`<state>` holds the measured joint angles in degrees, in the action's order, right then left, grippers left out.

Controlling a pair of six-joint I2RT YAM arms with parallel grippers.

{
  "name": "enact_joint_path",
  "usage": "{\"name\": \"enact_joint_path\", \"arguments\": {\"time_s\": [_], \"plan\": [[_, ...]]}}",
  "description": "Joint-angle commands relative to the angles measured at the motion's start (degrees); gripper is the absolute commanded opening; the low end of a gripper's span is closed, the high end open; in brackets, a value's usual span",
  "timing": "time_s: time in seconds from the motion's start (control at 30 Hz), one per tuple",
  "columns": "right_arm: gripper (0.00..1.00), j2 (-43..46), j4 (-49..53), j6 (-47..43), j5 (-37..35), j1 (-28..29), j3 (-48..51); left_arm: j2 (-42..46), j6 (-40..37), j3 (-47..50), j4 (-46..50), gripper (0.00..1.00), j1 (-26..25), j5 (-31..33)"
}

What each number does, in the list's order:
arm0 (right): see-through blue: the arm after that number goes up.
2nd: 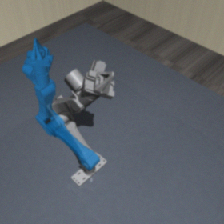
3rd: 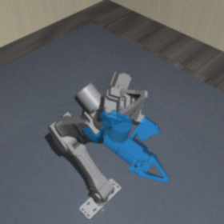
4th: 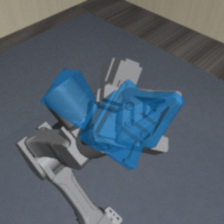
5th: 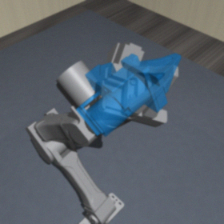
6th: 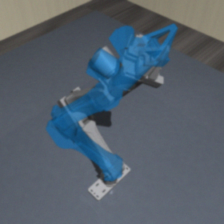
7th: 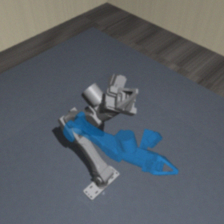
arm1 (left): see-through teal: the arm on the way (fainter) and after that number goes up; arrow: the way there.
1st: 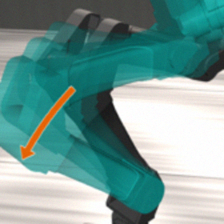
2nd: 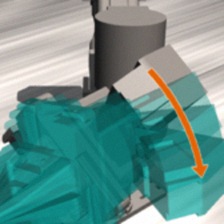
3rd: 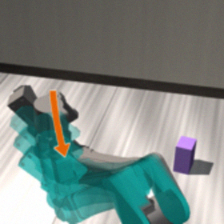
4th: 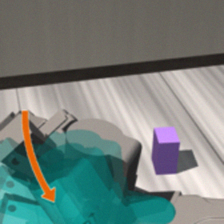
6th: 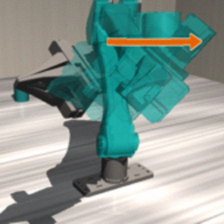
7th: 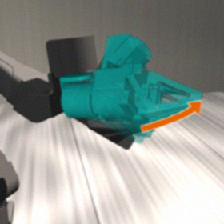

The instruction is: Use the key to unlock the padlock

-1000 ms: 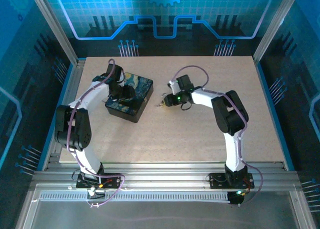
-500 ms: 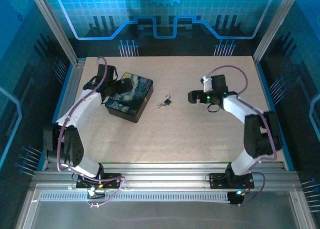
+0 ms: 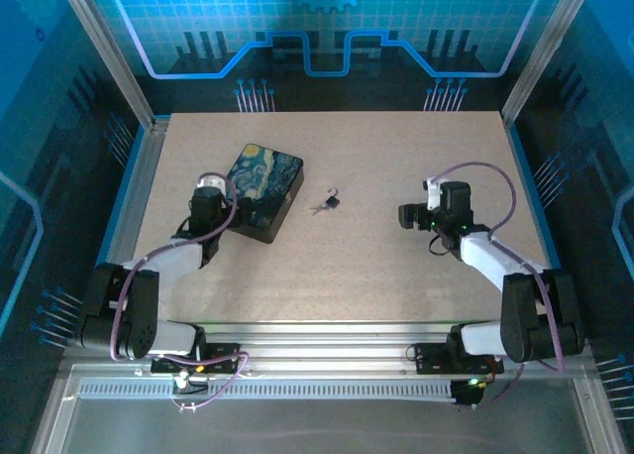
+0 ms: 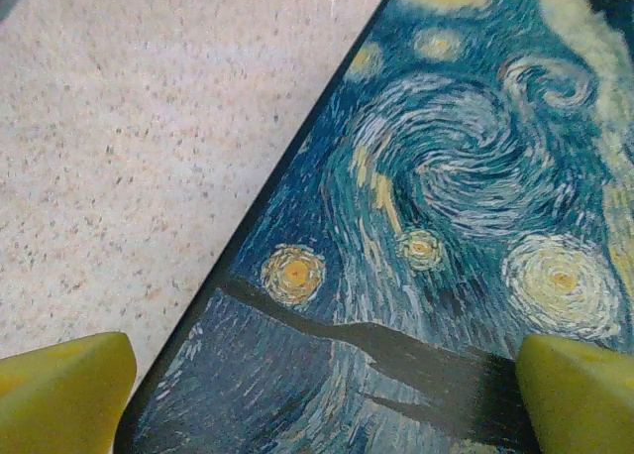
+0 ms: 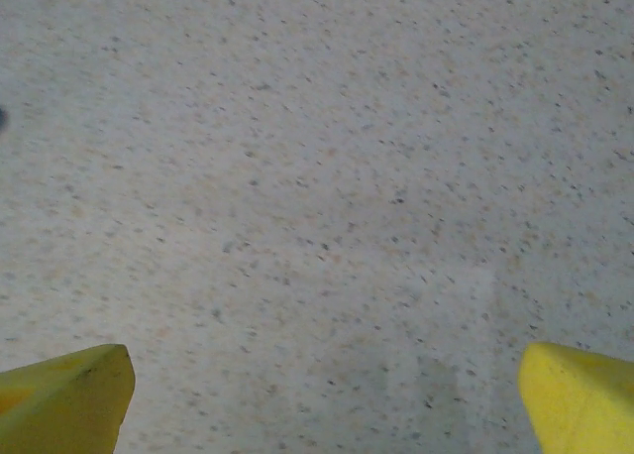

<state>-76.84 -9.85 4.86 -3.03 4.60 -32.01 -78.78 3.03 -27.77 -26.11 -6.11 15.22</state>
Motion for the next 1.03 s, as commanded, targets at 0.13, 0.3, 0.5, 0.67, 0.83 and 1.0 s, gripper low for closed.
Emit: {"name": "enact_joint_path", "arguments": {"time_s": [0.13,0.3,0.5,0.67,0.83,1.0], "plan": [[1.00,-2.3,-27.0,-6.1,-2.7,0.1,6.8,-6.9,-3.8,8.7,-29.5,0.99,1.9,0.7],[1.00,-9.0,-33.4,-4.4,-2.9,-1.2,7.8,-10.2,-4.4,9.5,-33.9,0.99,2.2,-2.1],[1.00,-9.1,-34.5,-4.1,-3.2,-1.4,7.9,-10.0,-3.9,7.2,-29.3,0.99,2.7,-1.7],[1.00,-9.3,-34.8,-4.1,-3.3,-1.3,8.0,-10.1,-3.7,6.8,-28.6,0.99,3.0,-2.4],[1.00,-9.2,-34.7,-4.1,-3.3,-1.3,8.0,-9.9,-3.2,5.9,-26.6,0.99,3.9,-4.9],[1.00,-9.2,-34.7,-4.1,-3.3,-1.3,8.0,-9.9,-3.0,5.9,-26.6,0.99,4.4,-5.7]]}}
